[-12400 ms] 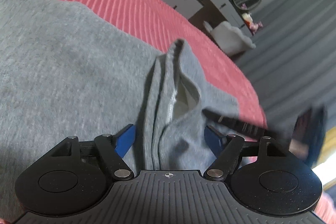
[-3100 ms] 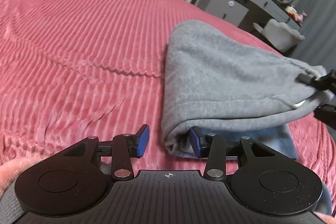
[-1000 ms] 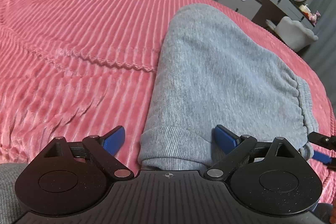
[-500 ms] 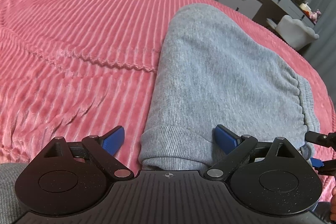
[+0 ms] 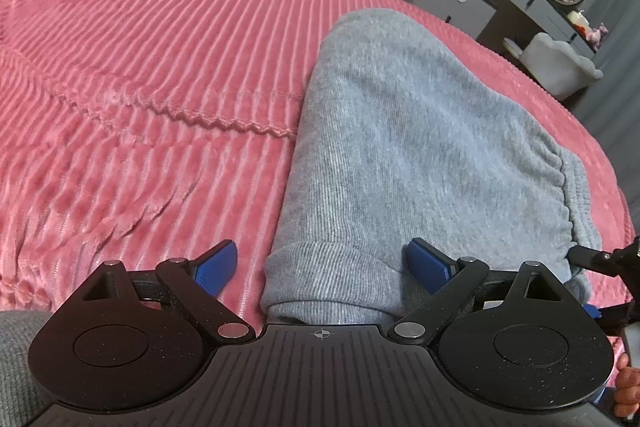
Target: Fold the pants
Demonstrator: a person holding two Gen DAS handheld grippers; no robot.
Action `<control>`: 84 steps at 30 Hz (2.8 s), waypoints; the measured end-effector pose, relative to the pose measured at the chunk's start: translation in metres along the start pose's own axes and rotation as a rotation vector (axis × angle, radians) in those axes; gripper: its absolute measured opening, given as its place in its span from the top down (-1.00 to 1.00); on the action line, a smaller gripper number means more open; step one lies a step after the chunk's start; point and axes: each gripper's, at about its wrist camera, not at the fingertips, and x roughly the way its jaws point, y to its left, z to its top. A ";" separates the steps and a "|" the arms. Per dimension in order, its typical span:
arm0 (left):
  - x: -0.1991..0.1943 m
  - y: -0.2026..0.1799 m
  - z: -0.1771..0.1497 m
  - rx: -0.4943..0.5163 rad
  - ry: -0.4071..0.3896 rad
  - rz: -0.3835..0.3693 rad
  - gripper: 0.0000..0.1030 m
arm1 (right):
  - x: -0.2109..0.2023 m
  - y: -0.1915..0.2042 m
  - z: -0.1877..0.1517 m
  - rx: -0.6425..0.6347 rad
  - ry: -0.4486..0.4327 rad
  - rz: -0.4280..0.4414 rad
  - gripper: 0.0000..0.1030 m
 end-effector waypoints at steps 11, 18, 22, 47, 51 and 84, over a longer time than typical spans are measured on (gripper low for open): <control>-0.009 0.026 0.004 -0.160 0.043 -0.198 -0.82 | -0.017 -0.023 -0.007 0.217 -0.022 0.099 -0.87; -0.025 0.044 -0.003 -0.290 0.061 -0.301 -0.82 | -0.038 -0.018 -0.041 0.234 0.026 0.216 -0.86; -0.042 0.036 -0.010 -0.260 0.062 -0.342 -0.80 | -0.022 -0.024 -0.045 0.388 0.048 0.373 -0.86; -0.005 0.044 -0.016 -0.488 -0.007 -0.351 -0.67 | 0.019 -0.031 -0.057 0.721 -0.159 0.435 -0.49; -0.001 0.053 -0.016 -0.548 -0.002 -0.363 -0.67 | 0.000 -0.014 -0.038 0.596 -0.222 0.375 -0.80; -0.016 0.025 0.070 0.165 0.021 -0.255 -0.75 | 0.013 -0.001 0.061 -0.121 0.047 0.077 -0.86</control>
